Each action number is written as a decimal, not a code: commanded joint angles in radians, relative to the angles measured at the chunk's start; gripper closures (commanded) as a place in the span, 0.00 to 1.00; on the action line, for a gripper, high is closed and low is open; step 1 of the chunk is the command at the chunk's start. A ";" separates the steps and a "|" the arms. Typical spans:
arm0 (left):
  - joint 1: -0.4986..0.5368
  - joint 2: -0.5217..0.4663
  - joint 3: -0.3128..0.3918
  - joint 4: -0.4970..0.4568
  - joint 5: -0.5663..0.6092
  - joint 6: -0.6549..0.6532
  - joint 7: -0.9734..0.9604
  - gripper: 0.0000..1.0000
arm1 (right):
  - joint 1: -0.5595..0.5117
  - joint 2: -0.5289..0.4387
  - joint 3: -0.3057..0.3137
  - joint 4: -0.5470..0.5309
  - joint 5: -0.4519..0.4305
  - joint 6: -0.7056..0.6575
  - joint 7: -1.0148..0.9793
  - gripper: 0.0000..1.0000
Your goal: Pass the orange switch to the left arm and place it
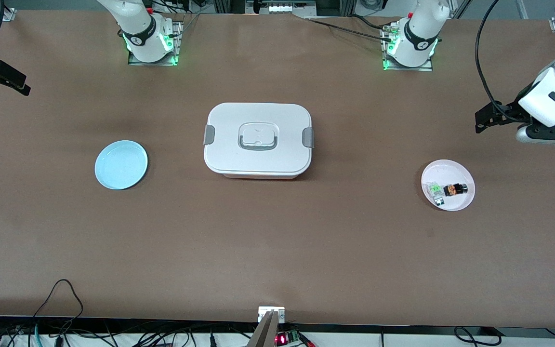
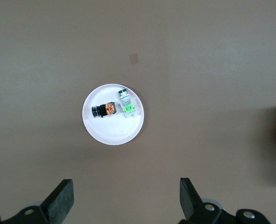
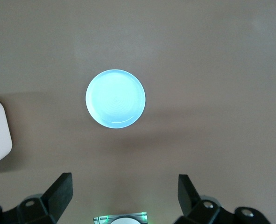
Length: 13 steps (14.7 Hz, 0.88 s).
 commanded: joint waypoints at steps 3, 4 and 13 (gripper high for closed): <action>-0.005 -0.032 -0.037 -0.020 0.033 0.016 -0.036 0.00 | -0.001 -0.016 0.006 -0.015 0.004 -0.008 0.008 0.00; 0.006 -0.032 -0.063 -0.018 0.052 0.016 -0.038 0.00 | -0.001 -0.016 0.006 -0.015 0.004 -0.010 0.008 0.00; 0.021 -0.029 -0.069 -0.014 0.052 0.006 -0.038 0.00 | -0.001 -0.014 0.004 -0.015 0.004 -0.013 0.007 0.00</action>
